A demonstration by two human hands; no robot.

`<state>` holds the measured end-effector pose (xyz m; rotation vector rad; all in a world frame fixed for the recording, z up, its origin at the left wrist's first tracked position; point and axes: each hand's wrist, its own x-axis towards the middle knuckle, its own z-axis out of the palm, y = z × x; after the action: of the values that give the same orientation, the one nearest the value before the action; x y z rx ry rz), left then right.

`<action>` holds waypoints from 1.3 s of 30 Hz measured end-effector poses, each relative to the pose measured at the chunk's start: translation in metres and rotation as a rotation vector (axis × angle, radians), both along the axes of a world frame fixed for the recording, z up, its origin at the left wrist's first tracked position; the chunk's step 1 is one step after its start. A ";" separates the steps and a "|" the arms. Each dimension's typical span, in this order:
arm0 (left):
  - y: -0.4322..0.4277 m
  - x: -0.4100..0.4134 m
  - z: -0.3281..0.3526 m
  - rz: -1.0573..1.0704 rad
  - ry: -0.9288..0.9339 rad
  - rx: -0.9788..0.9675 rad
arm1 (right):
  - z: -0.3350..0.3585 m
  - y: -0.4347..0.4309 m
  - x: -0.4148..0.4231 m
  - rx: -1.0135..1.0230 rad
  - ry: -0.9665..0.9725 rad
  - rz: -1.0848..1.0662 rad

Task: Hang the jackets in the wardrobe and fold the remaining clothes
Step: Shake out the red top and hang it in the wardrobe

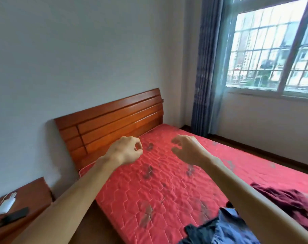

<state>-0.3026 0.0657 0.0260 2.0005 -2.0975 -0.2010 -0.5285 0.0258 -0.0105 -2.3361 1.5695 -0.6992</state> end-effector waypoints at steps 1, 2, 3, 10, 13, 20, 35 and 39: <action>-0.010 -0.015 -0.005 -0.045 -0.001 0.017 | -0.004 -0.002 -0.019 0.009 -0.006 -0.046; -0.021 -0.030 -0.010 -0.092 0.000 0.036 | -0.009 -0.004 -0.036 0.019 -0.017 -0.092; -0.030 -0.044 -0.014 -0.142 0.001 0.052 | -0.015 -0.005 -0.053 0.026 -0.029 -0.135; -0.094 -0.131 -0.055 -0.477 0.009 0.178 | -0.052 0.003 -0.129 0.124 -0.077 -0.388; -0.113 -0.169 -0.076 -0.612 0.026 0.222 | -0.068 0.015 -0.148 0.168 -0.105 -0.494; -0.125 -0.244 -0.132 -0.826 0.159 0.325 | -0.109 0.045 -0.176 0.242 -0.180 -0.718; -0.171 -0.347 -0.269 -0.614 0.417 0.599 | -0.248 -0.005 -0.263 0.488 -0.318 -0.832; -0.193 -0.368 -0.320 -0.419 0.581 0.710 | -0.295 -0.042 -0.304 0.633 -0.316 -0.799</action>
<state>-0.6706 -0.1278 -0.2940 1.4429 -2.1500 -1.5710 -0.8321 -0.0166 -0.3055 -1.0736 2.1428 -0.5485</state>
